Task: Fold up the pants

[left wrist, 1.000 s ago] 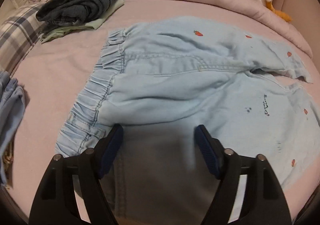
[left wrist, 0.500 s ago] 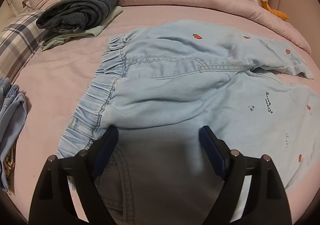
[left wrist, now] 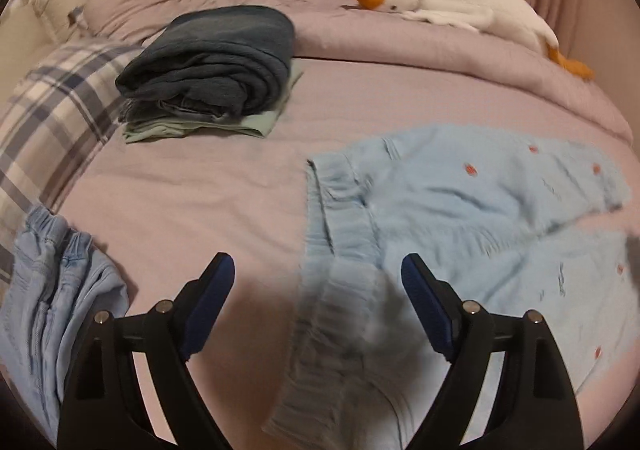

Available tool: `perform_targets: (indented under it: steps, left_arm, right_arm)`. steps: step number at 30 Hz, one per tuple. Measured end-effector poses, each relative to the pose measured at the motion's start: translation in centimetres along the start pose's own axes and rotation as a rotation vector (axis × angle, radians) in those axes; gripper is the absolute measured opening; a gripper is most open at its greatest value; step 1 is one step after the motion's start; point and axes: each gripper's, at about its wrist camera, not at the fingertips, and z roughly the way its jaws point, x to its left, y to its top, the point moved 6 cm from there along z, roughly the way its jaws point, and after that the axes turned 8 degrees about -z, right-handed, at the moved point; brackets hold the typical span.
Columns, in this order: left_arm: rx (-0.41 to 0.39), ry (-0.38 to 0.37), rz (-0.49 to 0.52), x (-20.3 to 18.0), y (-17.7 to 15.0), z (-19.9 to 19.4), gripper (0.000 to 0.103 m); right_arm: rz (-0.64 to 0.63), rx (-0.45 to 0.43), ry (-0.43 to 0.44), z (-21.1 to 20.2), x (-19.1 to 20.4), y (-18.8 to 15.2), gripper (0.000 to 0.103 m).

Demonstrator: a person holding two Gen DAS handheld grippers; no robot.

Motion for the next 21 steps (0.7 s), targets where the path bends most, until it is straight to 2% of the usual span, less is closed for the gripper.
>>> perform_targets:
  steps: [5, 9, 11, 16, 18, 21]
  left_arm:
    - [0.042, -0.076, -0.031, 0.9, 2.9, 3.0, 0.085]
    - [0.084, -0.137, -0.043, 1.5, 5.0, 5.3, 0.085]
    - [0.121, -0.175, -0.038, 1.6, 5.8, 6.6, 0.085]
    - [0.183, -0.213, -0.007, 1.4, 6.7, 9.4, 0.084]
    - [0.227, -0.269, 0.010, 0.7, 6.7, 10.3, 0.084]
    - [0.283, -0.298, 0.066, -0.4, 6.4, 11.7, 0.080]
  right_arm:
    - [-0.167, -0.073, 0.173, 0.7, 9.0, 6.1, 0.067]
    - [-0.287, -0.082, 0.257, 2.1, 14.6, 9.9, 0.067]
    - [-0.338, -0.081, 0.274, 1.9, 17.8, 10.8, 0.067]
    - [-0.414, -0.078, 0.292, 5.0, 21.7, 14.1, 0.067]
    - [-0.434, -0.064, 0.295, 5.9, 22.9, 15.1, 0.067]
    - [-0.463, -0.043, 0.291, 7.5, 25.0, 16.5, 0.067]
